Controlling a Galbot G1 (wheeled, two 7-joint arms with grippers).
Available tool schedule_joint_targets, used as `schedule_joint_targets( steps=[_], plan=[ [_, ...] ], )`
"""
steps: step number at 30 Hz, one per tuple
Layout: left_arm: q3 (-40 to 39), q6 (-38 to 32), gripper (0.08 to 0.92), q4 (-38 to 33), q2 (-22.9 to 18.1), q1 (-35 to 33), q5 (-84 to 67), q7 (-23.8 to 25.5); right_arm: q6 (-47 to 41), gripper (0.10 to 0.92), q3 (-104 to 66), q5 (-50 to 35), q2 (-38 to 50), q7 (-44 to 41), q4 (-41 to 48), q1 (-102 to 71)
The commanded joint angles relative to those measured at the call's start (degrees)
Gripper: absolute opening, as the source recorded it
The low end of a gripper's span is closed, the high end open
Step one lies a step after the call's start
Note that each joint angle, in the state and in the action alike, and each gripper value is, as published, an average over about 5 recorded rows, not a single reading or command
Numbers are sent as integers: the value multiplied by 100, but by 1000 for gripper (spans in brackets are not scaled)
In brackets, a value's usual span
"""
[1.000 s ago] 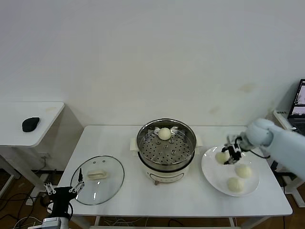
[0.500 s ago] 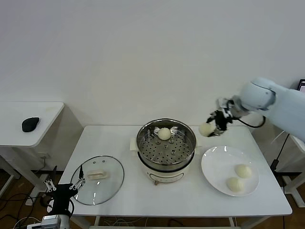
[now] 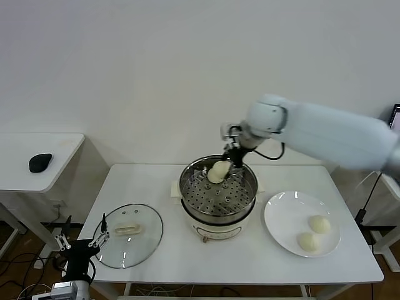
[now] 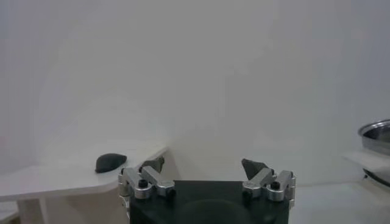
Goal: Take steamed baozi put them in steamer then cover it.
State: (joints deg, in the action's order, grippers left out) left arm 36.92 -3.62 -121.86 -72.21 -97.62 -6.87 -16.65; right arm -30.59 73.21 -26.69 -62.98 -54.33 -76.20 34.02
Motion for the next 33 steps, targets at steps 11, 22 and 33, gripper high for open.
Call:
schedule_joint_targets(
  steps=[11, 22, 33],
  plan=[
    [12, -14, 823, 27, 22, 37, -24, 6, -126, 585, -160, 337, -1296, 239, 1336, -1033],
    [55, -41, 823, 52, 18, 15, -57, 1, -46, 719, -302, 386, -1326, 341, 1541, -1078],
    [-39, -9, 823, 10, 10, 51, -37, 11, 51, 823, -156, 316, 238, -658, 25, 293]
  ],
)
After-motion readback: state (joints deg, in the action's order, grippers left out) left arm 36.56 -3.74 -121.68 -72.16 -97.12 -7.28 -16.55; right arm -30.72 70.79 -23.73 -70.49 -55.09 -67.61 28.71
